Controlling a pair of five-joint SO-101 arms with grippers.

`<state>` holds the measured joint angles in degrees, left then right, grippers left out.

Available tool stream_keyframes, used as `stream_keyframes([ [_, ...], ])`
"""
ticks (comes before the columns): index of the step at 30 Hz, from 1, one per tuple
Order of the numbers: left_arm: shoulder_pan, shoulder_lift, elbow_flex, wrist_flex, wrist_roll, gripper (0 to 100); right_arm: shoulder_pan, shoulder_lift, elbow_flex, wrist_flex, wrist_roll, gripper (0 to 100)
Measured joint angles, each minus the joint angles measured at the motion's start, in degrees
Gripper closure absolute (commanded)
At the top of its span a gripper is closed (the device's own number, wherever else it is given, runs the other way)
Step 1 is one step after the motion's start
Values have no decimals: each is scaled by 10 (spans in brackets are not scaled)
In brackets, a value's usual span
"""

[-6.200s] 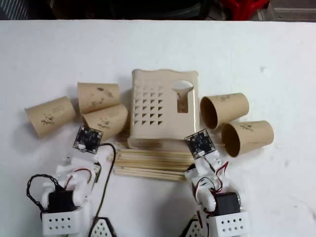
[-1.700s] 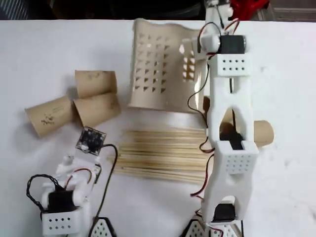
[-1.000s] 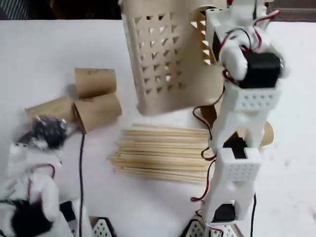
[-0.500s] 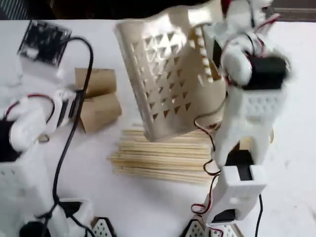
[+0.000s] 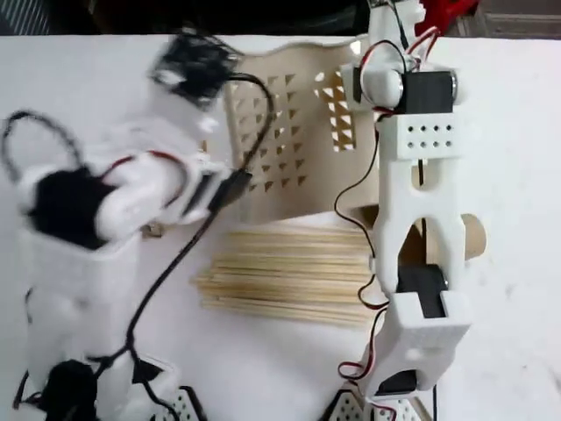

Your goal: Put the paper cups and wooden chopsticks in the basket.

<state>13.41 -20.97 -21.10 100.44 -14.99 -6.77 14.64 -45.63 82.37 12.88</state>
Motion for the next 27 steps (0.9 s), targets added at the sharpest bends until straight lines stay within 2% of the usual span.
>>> stream_keyframes([
  [5,5,45,119,-91,-7,715,-5,0,3,-32,0,984],
  [9,6,66,232,-201,-24,716,-5,0,5,-43,0,984],
  [14,-10,98,337,-332,-25,717,-18,0,5,23,-1,984],
  [21,-25,149,372,-438,-25,717,-22,0,4,126,-2,984],
  [27,-48,201,372,-503,-8,717,-51,-4,19,142,11,984],
])
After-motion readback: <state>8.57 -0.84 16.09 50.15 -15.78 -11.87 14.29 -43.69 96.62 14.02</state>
